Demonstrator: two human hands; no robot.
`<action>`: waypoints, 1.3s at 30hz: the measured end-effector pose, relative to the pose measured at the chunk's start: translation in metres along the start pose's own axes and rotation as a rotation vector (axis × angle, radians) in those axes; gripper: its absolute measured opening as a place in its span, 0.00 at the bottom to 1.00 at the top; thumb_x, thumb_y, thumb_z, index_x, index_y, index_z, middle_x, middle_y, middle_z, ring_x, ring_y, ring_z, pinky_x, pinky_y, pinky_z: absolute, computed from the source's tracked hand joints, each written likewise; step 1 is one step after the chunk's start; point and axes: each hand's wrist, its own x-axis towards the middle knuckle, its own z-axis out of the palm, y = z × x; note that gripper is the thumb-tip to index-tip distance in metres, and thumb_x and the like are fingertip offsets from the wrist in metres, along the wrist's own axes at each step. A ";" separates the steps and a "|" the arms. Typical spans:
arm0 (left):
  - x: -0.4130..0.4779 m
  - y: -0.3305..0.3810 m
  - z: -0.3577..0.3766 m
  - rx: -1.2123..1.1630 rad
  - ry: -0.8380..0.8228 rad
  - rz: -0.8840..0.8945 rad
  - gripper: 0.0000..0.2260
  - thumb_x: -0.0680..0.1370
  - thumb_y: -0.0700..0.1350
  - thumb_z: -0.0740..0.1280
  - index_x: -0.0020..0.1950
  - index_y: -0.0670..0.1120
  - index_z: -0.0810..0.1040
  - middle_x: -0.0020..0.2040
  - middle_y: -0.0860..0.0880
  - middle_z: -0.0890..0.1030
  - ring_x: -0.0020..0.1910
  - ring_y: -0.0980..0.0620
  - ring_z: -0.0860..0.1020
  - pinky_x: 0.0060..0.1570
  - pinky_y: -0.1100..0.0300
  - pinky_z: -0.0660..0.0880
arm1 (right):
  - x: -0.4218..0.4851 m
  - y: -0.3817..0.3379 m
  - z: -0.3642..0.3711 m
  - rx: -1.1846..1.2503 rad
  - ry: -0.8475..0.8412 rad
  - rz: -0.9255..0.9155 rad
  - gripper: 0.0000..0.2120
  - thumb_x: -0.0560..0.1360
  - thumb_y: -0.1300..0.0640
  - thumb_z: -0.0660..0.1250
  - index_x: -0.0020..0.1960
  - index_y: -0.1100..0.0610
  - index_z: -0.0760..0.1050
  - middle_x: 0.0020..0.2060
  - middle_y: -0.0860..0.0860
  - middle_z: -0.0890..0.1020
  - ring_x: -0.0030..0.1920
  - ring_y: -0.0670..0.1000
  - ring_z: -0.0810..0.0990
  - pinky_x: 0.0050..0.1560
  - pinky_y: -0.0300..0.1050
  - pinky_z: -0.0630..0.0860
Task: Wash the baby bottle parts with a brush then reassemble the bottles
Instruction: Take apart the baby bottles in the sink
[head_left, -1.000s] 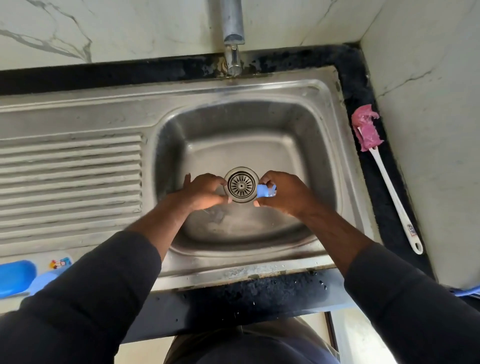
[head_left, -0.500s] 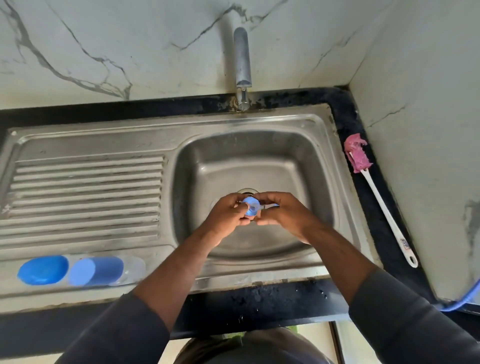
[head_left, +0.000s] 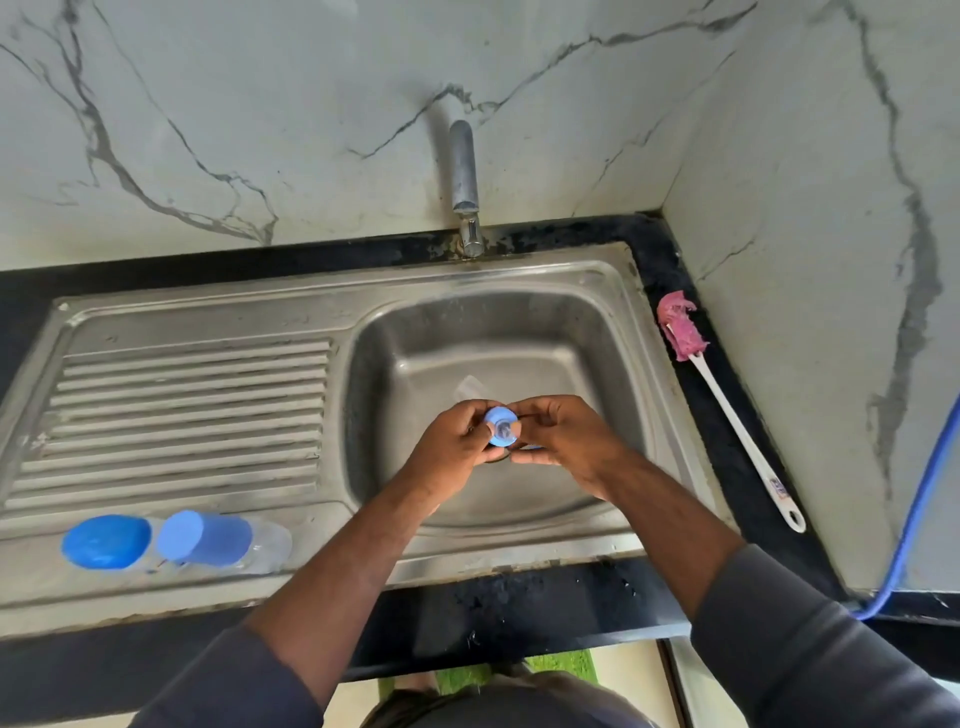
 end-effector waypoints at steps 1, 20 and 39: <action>-0.001 0.002 0.001 0.007 -0.005 -0.003 0.11 0.84 0.39 0.62 0.64 0.38 0.77 0.60 0.39 0.81 0.57 0.46 0.83 0.53 0.59 0.81 | -0.001 0.000 0.001 0.008 0.013 -0.014 0.12 0.77 0.61 0.72 0.59 0.62 0.81 0.50 0.57 0.86 0.52 0.55 0.86 0.52 0.46 0.83; -0.018 -0.001 0.017 0.084 -0.077 -0.053 0.12 0.81 0.34 0.66 0.62 0.45 0.76 0.61 0.43 0.80 0.58 0.49 0.81 0.56 0.53 0.81 | -0.007 0.015 0.033 -0.646 0.432 -0.032 0.07 0.75 0.65 0.64 0.53 0.59 0.73 0.39 0.51 0.79 0.39 0.53 0.78 0.38 0.44 0.74; -0.011 -0.002 0.001 -0.373 0.155 -0.299 0.07 0.81 0.31 0.64 0.53 0.31 0.80 0.51 0.36 0.84 0.47 0.46 0.85 0.45 0.60 0.83 | -0.012 0.014 0.034 -0.376 0.307 -0.144 0.12 0.75 0.69 0.62 0.55 0.59 0.77 0.43 0.53 0.83 0.31 0.51 0.84 0.29 0.42 0.79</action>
